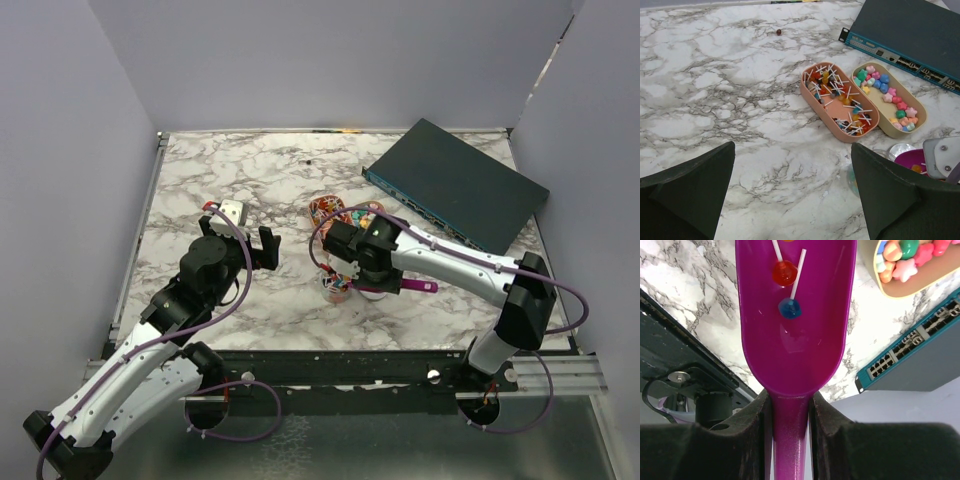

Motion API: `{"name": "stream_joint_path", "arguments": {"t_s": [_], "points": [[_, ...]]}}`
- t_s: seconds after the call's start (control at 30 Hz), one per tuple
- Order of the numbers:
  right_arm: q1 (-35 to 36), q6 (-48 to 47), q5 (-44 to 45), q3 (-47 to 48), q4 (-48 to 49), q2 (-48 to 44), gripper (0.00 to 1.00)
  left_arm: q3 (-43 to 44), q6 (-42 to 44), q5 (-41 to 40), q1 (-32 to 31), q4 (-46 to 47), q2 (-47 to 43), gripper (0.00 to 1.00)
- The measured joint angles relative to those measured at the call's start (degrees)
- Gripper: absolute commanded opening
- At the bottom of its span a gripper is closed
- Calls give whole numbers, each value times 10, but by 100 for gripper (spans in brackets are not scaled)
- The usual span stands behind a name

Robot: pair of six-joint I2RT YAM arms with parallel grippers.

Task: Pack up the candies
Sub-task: Place the fake candies in the packing bottle.

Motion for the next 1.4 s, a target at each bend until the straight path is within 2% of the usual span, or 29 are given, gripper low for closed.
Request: {"name": "stream_joint_path", "arguments": {"t_s": [0.27, 0.63, 1.4], "points": [[34, 14, 49, 50, -26, 28, 1, 0, 0, 0, 0, 0, -1, 99], [62, 20, 131, 55, -45, 55, 1, 0, 0, 0, 0, 0, -10, 99], [97, 21, 217, 68, -49, 68, 1, 0, 0, -3, 0, 0, -16, 99]]}}
